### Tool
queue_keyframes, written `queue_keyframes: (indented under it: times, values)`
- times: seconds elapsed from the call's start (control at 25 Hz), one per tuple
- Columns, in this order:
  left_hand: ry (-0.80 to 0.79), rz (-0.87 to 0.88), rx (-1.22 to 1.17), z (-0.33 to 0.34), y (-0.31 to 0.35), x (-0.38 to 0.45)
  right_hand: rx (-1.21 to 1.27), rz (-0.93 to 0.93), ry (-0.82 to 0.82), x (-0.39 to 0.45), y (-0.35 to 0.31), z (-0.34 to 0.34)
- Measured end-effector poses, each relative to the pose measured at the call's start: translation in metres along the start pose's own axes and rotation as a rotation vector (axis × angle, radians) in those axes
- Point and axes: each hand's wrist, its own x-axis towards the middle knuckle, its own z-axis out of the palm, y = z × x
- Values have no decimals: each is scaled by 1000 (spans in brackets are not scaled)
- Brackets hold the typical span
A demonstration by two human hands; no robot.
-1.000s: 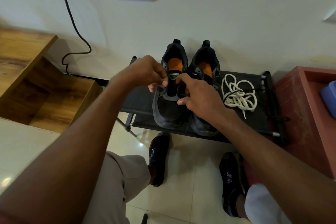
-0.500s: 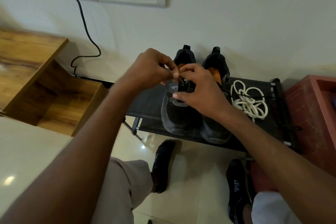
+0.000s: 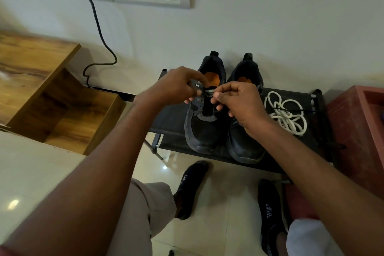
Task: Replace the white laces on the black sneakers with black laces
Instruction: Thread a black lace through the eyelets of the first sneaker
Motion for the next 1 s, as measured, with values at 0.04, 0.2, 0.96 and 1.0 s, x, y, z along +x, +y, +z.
queue_keyframes:
  times: [0.04, 0.2, 0.96, 1.0]
  values:
    - [-66, 7, 9, 2, 0, 1, -9, -10, 31, 0, 1, 0]
    - [-261, -45, 146, 10, -2, 3, -259, -138, -3, 0, 4, 1]
    - [-292, -102, 229, 10, -4, 4, -969, -336, 38, -8, 14, 31]
    - [-289, -103, 231, 10, -3, 4, -998, -343, 29, -7, 12, 30]
